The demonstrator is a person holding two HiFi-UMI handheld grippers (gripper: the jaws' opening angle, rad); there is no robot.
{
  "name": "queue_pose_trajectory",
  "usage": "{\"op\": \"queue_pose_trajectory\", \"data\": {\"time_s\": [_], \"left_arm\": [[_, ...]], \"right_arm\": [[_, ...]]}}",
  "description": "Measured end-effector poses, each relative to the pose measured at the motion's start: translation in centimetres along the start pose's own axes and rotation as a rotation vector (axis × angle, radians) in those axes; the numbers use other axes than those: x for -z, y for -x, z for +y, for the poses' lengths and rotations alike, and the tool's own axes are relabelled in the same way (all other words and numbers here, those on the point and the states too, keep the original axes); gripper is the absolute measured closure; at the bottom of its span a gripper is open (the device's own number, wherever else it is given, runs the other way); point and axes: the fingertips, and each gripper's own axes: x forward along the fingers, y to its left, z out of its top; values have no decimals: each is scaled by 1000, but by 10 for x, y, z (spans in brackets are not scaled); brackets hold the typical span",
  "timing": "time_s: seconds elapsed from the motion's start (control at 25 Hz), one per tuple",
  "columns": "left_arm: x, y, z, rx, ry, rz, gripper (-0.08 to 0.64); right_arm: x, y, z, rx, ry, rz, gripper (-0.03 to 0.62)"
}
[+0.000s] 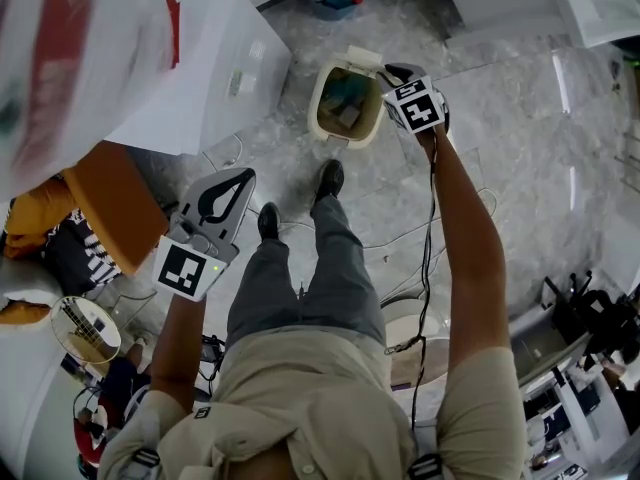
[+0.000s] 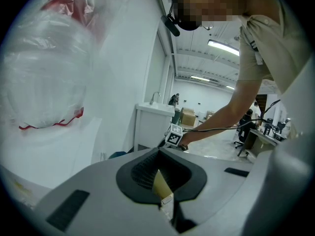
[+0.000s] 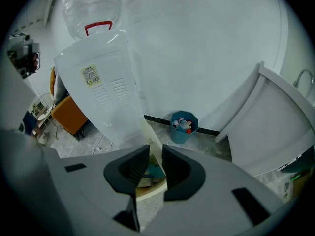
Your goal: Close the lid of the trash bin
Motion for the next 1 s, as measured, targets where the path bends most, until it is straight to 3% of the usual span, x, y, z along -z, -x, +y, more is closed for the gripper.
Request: {"op": "queue_pose_trajectory", "data": {"time_s": [0.56,1.0], "left_arm": [[7,6,-5,25,-11,4,546],[26,11,-6,29,-15,22,546]], "right_arm": [[45,1,72,-83,-29,51,522],[109,-24,123,-128,-52,158,531]]}}
